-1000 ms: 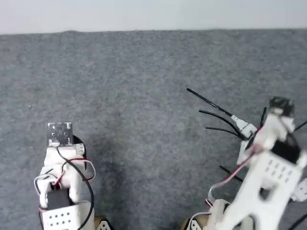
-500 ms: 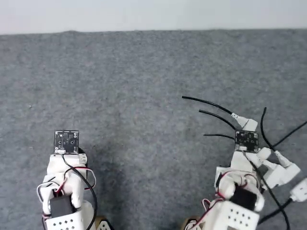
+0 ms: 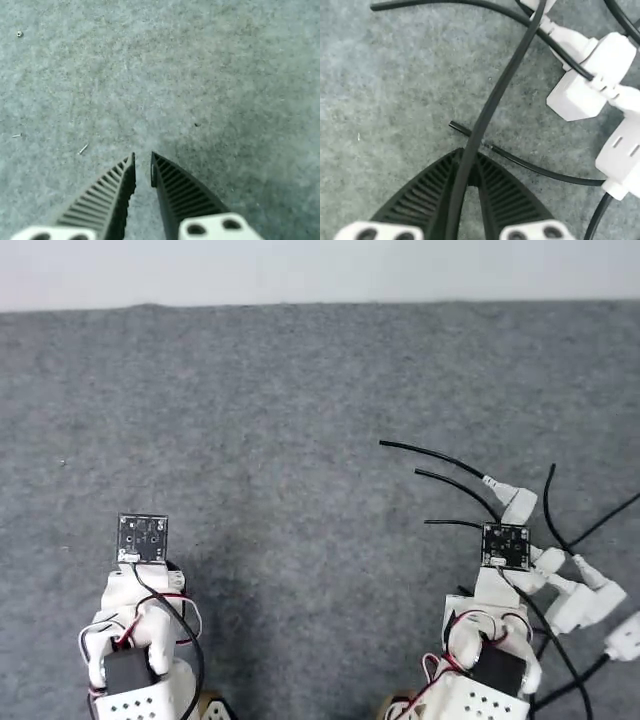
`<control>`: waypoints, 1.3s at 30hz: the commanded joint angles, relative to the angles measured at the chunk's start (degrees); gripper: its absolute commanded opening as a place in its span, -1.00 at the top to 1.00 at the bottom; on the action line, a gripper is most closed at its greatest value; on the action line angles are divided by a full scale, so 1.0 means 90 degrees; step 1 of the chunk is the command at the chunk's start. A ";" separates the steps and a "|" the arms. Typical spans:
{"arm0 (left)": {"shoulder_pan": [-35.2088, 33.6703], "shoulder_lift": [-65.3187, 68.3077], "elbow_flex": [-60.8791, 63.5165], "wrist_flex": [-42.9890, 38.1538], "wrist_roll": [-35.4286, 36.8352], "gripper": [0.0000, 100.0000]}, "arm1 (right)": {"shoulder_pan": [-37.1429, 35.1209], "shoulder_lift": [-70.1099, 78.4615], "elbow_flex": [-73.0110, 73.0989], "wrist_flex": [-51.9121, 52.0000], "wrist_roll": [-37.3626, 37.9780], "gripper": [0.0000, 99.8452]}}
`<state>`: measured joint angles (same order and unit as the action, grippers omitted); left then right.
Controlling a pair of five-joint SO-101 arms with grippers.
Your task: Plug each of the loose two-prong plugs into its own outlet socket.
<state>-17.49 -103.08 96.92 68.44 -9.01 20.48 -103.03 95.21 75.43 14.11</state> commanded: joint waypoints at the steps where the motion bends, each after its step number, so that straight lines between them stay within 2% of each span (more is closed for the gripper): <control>1: -0.0039 -0.0137 -0.0054 0.0137 -0.0059 0.90 | -0.0005 -0.0093 0.0137 -0.0044 0.0059 0.98; 4: -0.0039 -0.0137 -0.0054 0.0469 -0.0078 0.90 | -0.0015 -0.0093 0.0137 -0.0044 0.0059 0.98; 39: -0.0020 -0.0137 -0.0054 0.0449 -0.0078 0.90 | -0.0015 -0.0093 0.0137 -0.0044 0.0059 0.98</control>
<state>-17.41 -103.08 96.92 72.22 -9.01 20.48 -103.03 95.21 75.43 14.11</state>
